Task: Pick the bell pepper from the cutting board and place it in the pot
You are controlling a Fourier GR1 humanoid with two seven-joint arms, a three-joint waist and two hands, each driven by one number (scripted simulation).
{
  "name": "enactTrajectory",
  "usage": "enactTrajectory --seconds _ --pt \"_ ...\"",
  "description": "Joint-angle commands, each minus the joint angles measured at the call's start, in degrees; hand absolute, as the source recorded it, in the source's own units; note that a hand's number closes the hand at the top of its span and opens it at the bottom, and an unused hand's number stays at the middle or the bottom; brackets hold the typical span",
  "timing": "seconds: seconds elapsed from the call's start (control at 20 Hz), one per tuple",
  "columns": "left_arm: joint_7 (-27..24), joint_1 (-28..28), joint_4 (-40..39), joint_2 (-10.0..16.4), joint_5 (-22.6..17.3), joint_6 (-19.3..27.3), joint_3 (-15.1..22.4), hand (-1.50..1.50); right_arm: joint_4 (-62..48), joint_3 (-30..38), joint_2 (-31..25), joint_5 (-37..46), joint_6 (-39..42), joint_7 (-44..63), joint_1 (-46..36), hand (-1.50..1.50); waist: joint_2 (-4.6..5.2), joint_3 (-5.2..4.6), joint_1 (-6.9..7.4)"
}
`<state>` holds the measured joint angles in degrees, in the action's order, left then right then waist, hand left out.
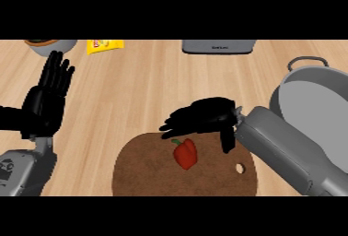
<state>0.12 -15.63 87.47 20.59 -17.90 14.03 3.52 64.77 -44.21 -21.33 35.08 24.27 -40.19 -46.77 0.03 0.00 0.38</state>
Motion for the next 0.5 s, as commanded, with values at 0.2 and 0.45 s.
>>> enactTrajectory --seconds 0.2,0.45 --pt "-1.8 -2.4 -4.9 -1.6 1.5 -2.1 -2.9 0.00 3.6 1.5 4.2 5.1 2.5 0.2 3.4 -1.50 -0.05 -0.02 -0.48" --pt "1.4 -3.0 -1.7 -5.4 4.9 1.0 0.0 0.00 -0.4 2.8 6.2 11.3 -0.9 0.9 4.9 -1.50 -0.06 0.00 -0.41"
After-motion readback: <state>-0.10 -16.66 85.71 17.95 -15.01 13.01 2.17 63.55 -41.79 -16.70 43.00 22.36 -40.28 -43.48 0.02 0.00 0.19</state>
